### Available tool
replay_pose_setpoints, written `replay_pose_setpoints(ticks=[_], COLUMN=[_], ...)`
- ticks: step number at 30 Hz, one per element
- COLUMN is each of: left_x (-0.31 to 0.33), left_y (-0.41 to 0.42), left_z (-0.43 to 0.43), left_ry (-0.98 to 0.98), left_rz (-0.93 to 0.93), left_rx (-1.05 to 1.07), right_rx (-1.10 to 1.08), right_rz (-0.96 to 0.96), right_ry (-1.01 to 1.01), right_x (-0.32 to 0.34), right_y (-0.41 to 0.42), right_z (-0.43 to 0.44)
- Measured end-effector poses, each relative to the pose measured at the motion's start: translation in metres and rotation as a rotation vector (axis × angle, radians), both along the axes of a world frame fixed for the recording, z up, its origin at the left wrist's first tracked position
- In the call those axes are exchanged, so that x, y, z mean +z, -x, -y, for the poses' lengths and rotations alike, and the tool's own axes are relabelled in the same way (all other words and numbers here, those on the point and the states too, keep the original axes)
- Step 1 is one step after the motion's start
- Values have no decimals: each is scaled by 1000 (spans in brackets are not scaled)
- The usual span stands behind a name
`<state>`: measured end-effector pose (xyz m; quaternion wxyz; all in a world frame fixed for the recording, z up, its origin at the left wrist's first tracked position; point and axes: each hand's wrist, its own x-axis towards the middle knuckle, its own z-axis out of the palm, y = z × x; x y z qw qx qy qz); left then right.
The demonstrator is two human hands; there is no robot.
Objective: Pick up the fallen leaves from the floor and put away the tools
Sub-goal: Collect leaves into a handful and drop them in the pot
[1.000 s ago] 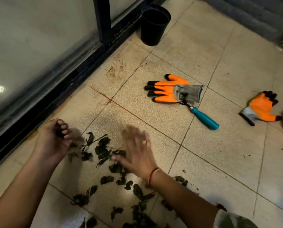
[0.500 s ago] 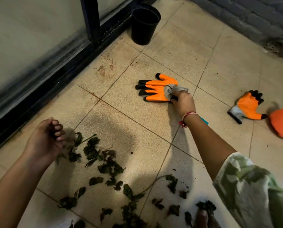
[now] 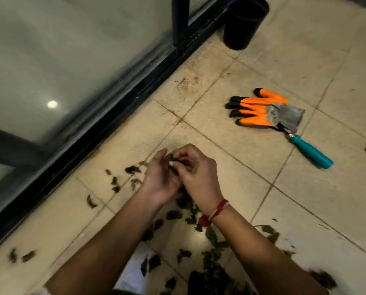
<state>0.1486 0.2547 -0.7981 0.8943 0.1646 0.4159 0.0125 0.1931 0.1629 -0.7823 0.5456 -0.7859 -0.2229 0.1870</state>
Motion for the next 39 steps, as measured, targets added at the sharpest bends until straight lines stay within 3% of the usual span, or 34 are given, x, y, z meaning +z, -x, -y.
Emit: replay_pose_setpoints(ticks=[2, 5, 6, 10, 15, 17, 20, 23, 27, 31, 35, 39], left_x=[2, 0, 2, 3, -5, -12, -31, -40, -34, -25, -21, -23], left_y=[6, 20, 26, 52, 112, 139, 174, 192, 192, 181, 175, 181], left_z=[-6, -11, -11, -32, -87, -99, -110, -110, -105, -94, -90, -88], left_ry=[64, 64, 51, 11, -94, -103, -2, -58, -331, -695, -751, -725], left_rz=[-28, -46, -63, -164, -197, -210, -178, -262, -463, -657, -685, -711], left_rx=[92, 115, 101, 268, 497, 555, 608, 604, 554, 383, 413, 433], right_rx=[40, 123, 156, 256, 81, 126, 284, 471, 732, 626, 1098, 989], right_rz=[101, 537, 603, 419, 363, 320, 351, 419, 495, 480, 559, 587], right_ry=[110, 356, 374, 155, 815, 894, 829, 701, 467, 506, 449, 365], right_x=[-6, -15, -16, -25, -66, -76, -81, -79, -73, -74, -69, -63], right_y=[14, 30, 36, 57, 45, 43, 41, 35, 19, 7, 46, 74], right_z=[-12, -19, -19, 4, 64, 70, 48, 4, -48, -81, -94, -119])
